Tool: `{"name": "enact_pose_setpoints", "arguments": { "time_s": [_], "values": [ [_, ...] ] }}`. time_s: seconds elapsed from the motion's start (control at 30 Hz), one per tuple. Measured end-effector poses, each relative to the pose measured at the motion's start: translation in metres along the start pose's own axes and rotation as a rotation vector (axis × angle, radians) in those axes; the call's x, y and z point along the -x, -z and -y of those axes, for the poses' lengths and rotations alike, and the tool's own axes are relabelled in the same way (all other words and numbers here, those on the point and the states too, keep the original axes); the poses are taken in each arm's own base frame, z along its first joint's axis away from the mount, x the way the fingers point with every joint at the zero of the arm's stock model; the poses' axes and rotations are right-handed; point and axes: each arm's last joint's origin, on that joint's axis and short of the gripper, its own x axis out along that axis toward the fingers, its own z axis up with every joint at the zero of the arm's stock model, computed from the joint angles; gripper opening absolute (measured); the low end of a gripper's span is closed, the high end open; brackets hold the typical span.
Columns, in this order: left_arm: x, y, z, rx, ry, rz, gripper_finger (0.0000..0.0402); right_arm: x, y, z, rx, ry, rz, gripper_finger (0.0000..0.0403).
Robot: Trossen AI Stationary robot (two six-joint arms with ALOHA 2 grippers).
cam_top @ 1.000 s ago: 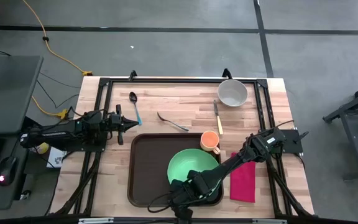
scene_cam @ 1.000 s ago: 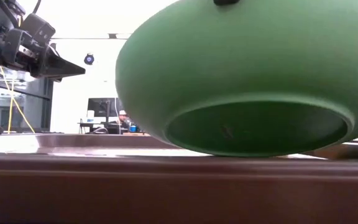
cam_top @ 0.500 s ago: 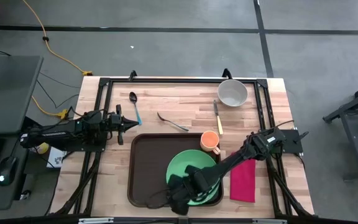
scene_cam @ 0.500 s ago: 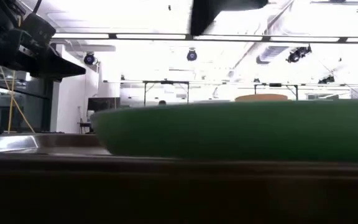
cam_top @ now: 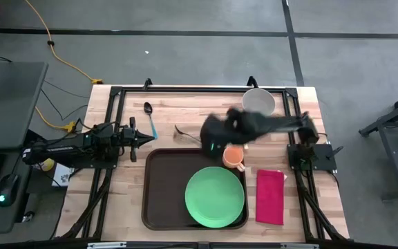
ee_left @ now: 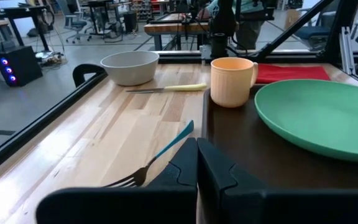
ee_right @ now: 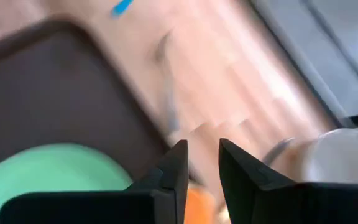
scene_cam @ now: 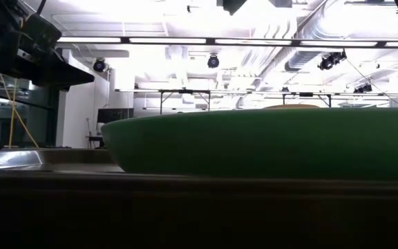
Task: Set up tray
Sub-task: Put the gray bowl on top of the green plate on the black serving tray
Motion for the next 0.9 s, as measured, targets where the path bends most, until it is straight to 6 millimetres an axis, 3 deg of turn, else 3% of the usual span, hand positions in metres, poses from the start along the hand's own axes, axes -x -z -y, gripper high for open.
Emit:
{"name": "enact_pose_setpoints", "arguments": {
  "time_s": [0.1,0.2,0.4,0.53,0.67,0.9],
  "values": [
    [0.000,0.000,0.000,0.017,0.003,0.000,0.0031,-0.002,-0.016,0.048,-0.044,0.065,0.005,0.0084],
    [0.000,0.000,0.000,0.018,0.006,0.000,0.0031,-0.015,-0.026,0.097,-0.103,0.108,-0.042,0.0108],
    [0.000,0.000,0.000,0.020,0.009,0.000,0.0031,-0.079,-0.017,0.175,-0.247,0.124,-0.294,0.0163],
    [0.000,0.000,0.000,0.045,0.010,0.000,0.0031,-0.131,0.000,0.204,-0.335,0.046,-0.393,0.0192],
    [0.000,0.000,0.000,0.045,0.009,0.000,0.0031,-0.173,0.024,0.218,-0.385,0.001,-0.450,0.0207],
    [0.000,0.000,0.001,0.041,0.018,0.000,0.0031,-0.215,0.067,0.233,-0.461,-0.026,-0.548,0.0209]
  ]
}}
